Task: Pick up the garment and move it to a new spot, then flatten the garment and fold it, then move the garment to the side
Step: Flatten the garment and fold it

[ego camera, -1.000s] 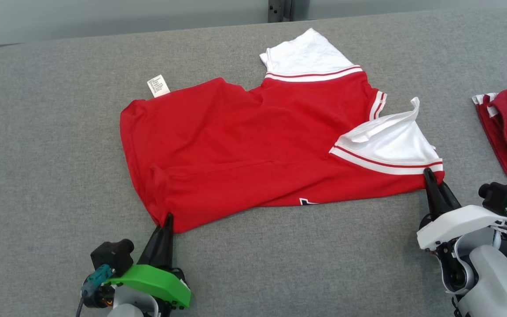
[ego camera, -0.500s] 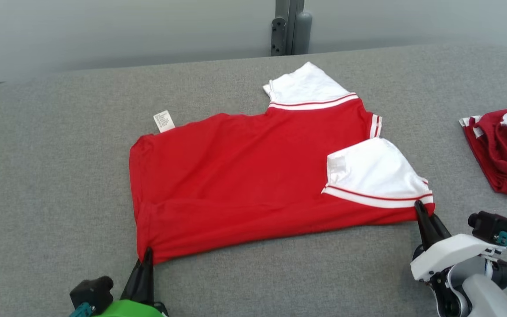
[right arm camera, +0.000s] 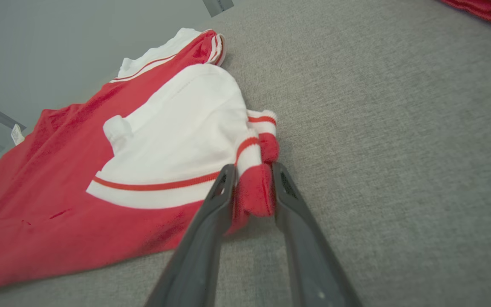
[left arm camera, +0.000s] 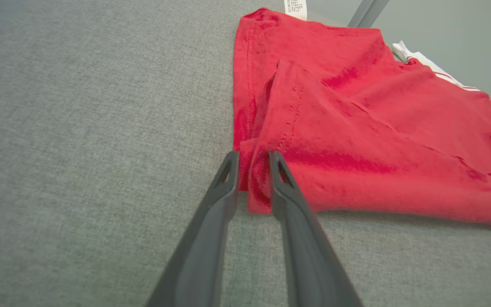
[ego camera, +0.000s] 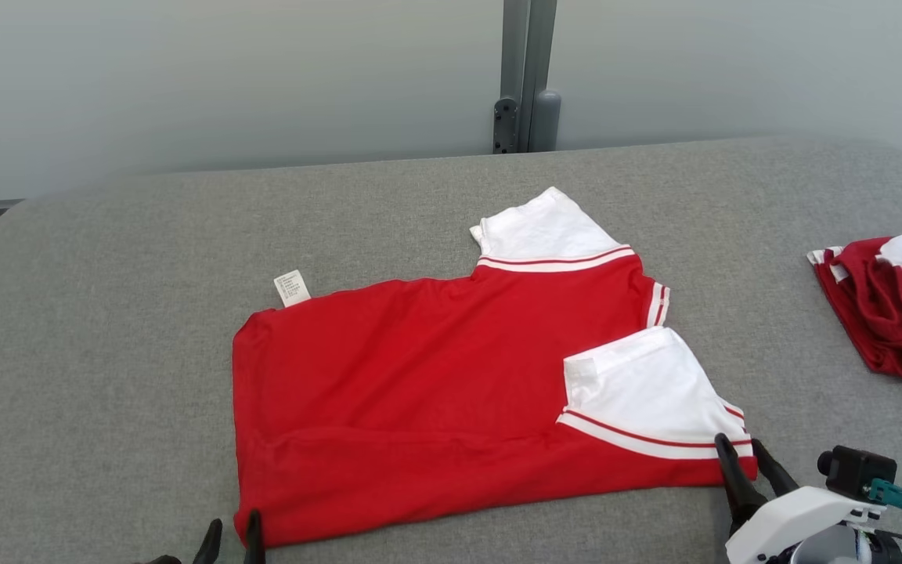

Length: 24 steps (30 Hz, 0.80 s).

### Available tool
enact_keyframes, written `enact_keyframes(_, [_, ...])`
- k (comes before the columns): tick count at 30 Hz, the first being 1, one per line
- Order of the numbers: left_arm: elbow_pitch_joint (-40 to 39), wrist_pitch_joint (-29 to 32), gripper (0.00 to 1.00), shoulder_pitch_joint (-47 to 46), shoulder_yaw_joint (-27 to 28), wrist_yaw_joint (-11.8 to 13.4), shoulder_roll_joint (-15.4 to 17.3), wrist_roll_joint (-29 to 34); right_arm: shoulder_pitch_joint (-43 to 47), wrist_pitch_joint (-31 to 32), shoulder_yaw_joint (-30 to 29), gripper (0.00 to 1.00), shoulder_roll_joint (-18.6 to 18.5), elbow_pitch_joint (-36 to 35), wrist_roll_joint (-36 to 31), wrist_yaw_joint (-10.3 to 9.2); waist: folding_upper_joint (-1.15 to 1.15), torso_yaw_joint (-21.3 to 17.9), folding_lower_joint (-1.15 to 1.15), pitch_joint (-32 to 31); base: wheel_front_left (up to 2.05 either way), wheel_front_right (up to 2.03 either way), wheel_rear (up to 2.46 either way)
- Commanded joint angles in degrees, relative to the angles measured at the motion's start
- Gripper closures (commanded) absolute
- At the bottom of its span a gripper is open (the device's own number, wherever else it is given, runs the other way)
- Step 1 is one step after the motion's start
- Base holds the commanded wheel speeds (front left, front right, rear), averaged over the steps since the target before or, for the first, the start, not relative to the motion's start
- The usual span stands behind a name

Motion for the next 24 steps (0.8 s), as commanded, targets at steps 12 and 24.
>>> enact_keyframes(12, [-0.85,0.04,0.00,-11.99,-0.36,4.12,0.39,4.72,-10.50,0.01,-4.48,0.00,0.51,-1.73,-9.55,-0.07,0.00,0.65,0.00,7.50,0.00,0.00,0.00])
enact_keyframes(24, [12.03,0.04,0.00,-30.64,1.29,5.18,1.66,9.97,-23.09,0.01,-0.97,0.00,2.46,0.49,-14.02,-0.07,0.00,-0.39,0.00,14.28,0.00,0.00,0.00])
